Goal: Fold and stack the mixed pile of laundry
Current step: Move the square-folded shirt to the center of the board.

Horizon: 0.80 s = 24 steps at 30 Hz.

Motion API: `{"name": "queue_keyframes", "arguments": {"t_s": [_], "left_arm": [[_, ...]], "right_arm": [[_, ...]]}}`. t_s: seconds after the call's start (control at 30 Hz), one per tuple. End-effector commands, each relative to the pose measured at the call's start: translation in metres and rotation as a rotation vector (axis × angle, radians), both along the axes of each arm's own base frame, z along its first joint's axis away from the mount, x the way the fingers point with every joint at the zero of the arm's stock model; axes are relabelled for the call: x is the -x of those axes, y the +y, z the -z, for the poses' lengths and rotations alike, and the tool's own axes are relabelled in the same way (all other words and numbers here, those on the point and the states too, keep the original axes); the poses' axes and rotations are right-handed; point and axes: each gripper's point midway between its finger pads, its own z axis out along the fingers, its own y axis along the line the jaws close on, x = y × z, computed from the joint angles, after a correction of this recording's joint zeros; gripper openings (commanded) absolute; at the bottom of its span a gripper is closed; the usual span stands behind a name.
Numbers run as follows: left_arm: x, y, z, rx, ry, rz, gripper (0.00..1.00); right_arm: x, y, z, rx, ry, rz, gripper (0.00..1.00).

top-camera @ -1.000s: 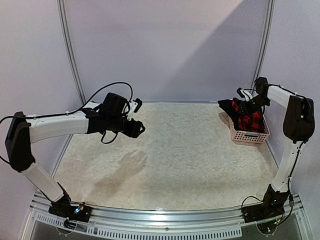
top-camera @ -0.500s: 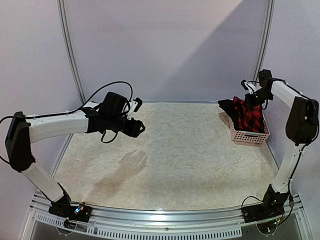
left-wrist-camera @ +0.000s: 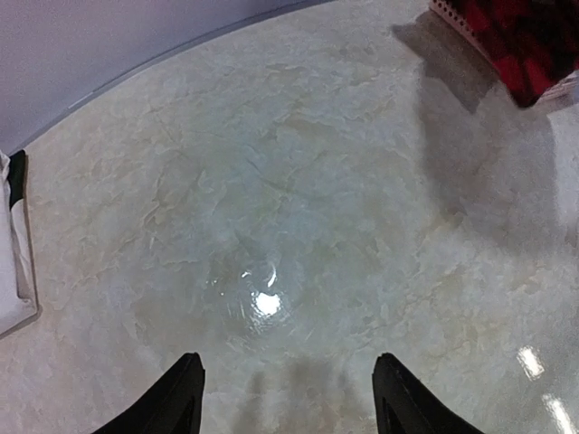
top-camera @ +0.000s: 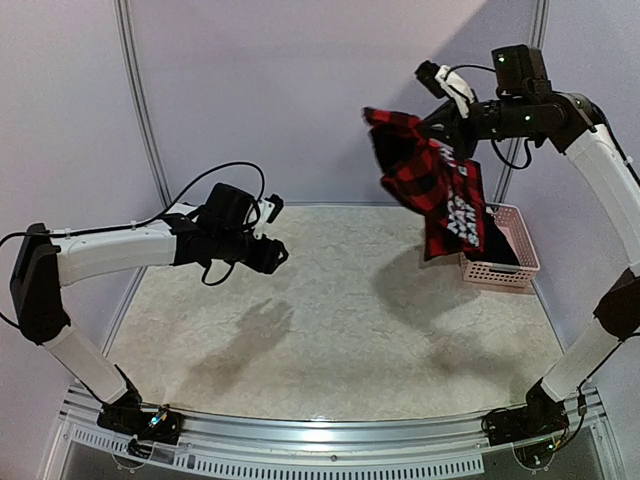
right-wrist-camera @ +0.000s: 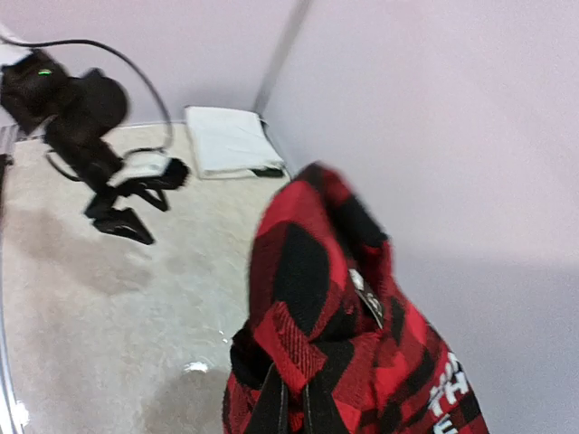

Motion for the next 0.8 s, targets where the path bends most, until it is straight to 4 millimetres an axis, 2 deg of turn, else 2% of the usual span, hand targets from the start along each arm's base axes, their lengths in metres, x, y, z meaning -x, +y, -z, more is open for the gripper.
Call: {"name": "queue_keyframes", "arguments": {"t_s": [0.0, 0.1, 0.17, 0.23, 0.3, 0.37, 0.4, 0.43, 0.47, 0.5, 0.57, 0.6, 0.67, 0.7, 0.77], "left_arm": [[-0.005, 0.009, -0.018, -0.039, -0.06, -0.02, 0.65], [-0.013, 0.021, -0.018, -0.058, -0.07, -0.056, 0.66], [-0.017, 0.027, -0.019, -0.05, -0.066, -0.075, 0.66], [-0.021, 0.031, -0.02, -0.034, -0.06, -0.087, 0.66], [-0.024, 0.033, -0.02, -0.01, -0.05, -0.097, 0.66], [-0.025, 0.034, -0.019, 0.017, -0.034, -0.101, 0.66], [-0.026, 0.033, -0.019, 0.029, -0.024, -0.099, 0.66], [-0.025, 0.032, -0.019, 0.04, -0.017, -0.098, 0.66], [-0.024, 0.03, -0.018, 0.048, -0.009, -0.092, 0.66], [-0.024, 0.029, -0.018, 0.057, -0.004, -0.089, 0.66], [-0.023, 0.027, -0.017, 0.069, 0.003, -0.086, 0.66], [-0.022, 0.027, -0.016, 0.072, 0.007, -0.086, 0.65], [-0.023, 0.026, -0.016, 0.075, 0.008, -0.086, 0.65], [-0.022, 0.025, -0.016, 0.075, 0.008, -0.084, 0.65], [-0.021, 0.025, -0.017, 0.069, 0.008, -0.079, 0.65]], "right_arm": [[0.061, 0.038, -0.034, 0.043, -0.112, -0.245, 0.0], [0.077, 0.042, -0.093, -0.087, -0.218, -0.28, 0.0], [0.077, 0.04, -0.118, -0.145, -0.267, -0.257, 0.0], [0.066, 0.037, -0.121, -0.147, -0.285, -0.205, 0.0], [0.041, 0.036, -0.106, -0.118, -0.264, -0.135, 0.0], [0.003, 0.027, -0.079, -0.097, -0.205, -0.052, 0.0], [-0.018, 0.019, -0.059, -0.086, -0.159, -0.001, 0.0], [-0.041, 0.007, -0.047, -0.086, -0.143, 0.063, 0.0], [-0.07, -0.014, -0.017, -0.082, -0.08, 0.153, 0.0], [-0.091, -0.032, 0.002, -0.096, -0.042, 0.221, 0.0], [-0.125, -0.072, 0.045, -0.108, 0.044, 0.382, 0.0], [-0.139, -0.091, 0.074, -0.085, 0.101, 0.461, 0.0], [-0.151, -0.119, 0.131, -0.031, 0.222, 0.564, 0.0], [-0.15, -0.129, 0.158, -0.006, 0.288, 0.601, 0.06], [-0.139, -0.141, 0.206, 0.055, 0.405, 0.655, 0.26]]}}
